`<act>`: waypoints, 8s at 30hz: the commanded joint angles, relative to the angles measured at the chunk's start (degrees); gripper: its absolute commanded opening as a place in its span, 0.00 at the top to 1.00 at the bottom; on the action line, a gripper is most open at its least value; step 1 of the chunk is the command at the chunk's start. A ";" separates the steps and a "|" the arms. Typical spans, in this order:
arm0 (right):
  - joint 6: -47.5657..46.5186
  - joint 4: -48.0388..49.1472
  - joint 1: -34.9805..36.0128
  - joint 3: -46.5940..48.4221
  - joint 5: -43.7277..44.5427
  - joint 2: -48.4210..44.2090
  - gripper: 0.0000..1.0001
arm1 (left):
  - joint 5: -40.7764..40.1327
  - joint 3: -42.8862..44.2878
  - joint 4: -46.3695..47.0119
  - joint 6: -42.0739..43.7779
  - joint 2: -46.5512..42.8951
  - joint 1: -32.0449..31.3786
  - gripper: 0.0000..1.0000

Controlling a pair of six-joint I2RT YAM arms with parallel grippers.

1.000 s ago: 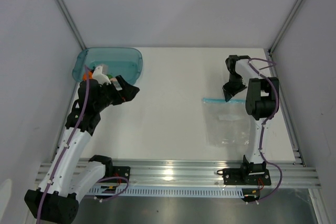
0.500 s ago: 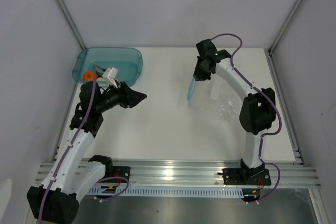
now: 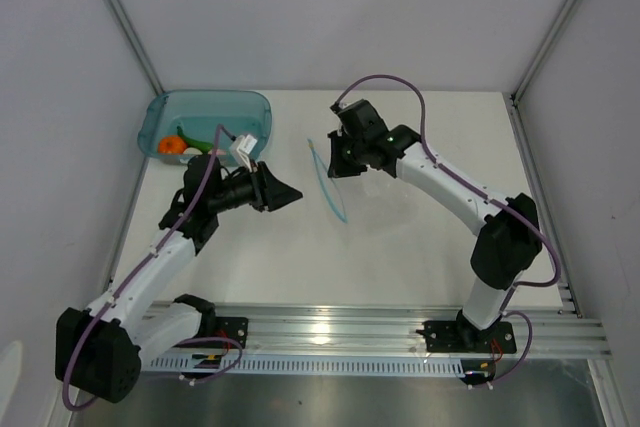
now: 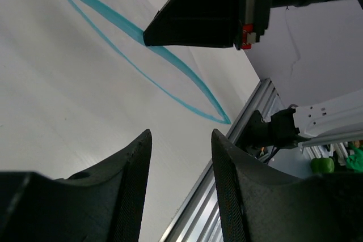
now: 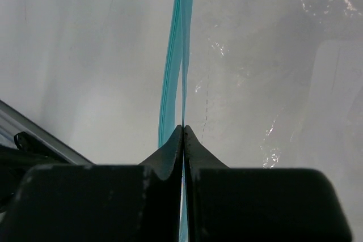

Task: Place the food in the zip-top bag and seal the zipper
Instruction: Pick up the zipper food storage bag at the center of the board, then open the zipper of the food storage bag, then pick up the fake vegetable from the bin.

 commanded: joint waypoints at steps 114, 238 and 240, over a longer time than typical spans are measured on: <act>-2.67 -14.20 10.83 1.08 40.42 -12.38 1.00 | -21.49 0.61 1.88 -0.95 7.41 -11.73 0.99; -7.86 4.88 0.73 -15.80 18.44 -11.32 1.00 | -57.34 88.68 -61.92 -27.22 80.79 34.33 0.01; -7.78 4.88 0.73 -15.80 18.44 -11.23 1.00 | -57.25 88.68 -62.63 -28.19 80.79 34.50 0.00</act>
